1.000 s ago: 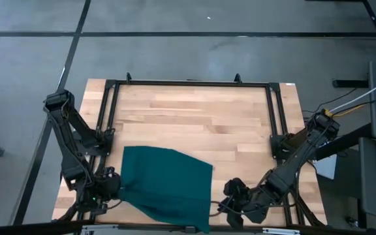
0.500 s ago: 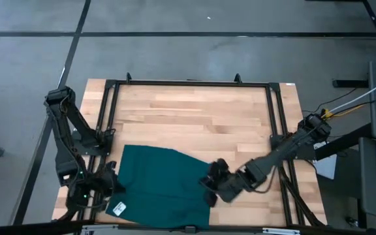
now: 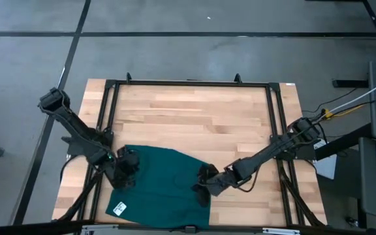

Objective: Fold microfiber towels
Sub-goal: Fold the green towel

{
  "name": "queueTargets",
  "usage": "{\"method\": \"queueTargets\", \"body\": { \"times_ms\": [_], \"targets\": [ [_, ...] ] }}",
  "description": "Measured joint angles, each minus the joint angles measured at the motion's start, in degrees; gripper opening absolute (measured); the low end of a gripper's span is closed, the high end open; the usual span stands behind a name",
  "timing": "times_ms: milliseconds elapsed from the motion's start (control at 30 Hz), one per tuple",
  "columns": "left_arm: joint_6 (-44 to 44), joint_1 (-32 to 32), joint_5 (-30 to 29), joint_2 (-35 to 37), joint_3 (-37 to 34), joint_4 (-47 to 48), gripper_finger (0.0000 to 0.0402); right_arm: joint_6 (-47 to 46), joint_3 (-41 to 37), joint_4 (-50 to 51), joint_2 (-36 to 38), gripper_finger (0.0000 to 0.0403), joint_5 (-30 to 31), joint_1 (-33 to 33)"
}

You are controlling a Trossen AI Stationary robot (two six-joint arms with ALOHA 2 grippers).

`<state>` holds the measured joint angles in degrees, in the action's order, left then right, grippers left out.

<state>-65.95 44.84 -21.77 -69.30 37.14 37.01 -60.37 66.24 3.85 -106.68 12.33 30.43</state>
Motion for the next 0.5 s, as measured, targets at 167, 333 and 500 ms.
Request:
{"method": "queueTargets", "body": {
  "times_ms": [167,333,500],
  "targets": [
    [0.4,-2.2,0.7,0.0,-3.4,-2.1,0.0002,0.8,0.0,6.8,-0.2,0.0061,-0.9,-3.4],
    [3.5,-5.2,2.1,0.0,-3.9,-2.9,0.0002,2.5,-1.7,5.4,-1.6,0.0053,-2.2,-5.3],
    [5.7,-8.9,2.5,0.0,-4.6,-3.5,0.0003,2.5,-3.0,1.4,-4.0,0.0044,-3.8,-5.3]
  ]
}}
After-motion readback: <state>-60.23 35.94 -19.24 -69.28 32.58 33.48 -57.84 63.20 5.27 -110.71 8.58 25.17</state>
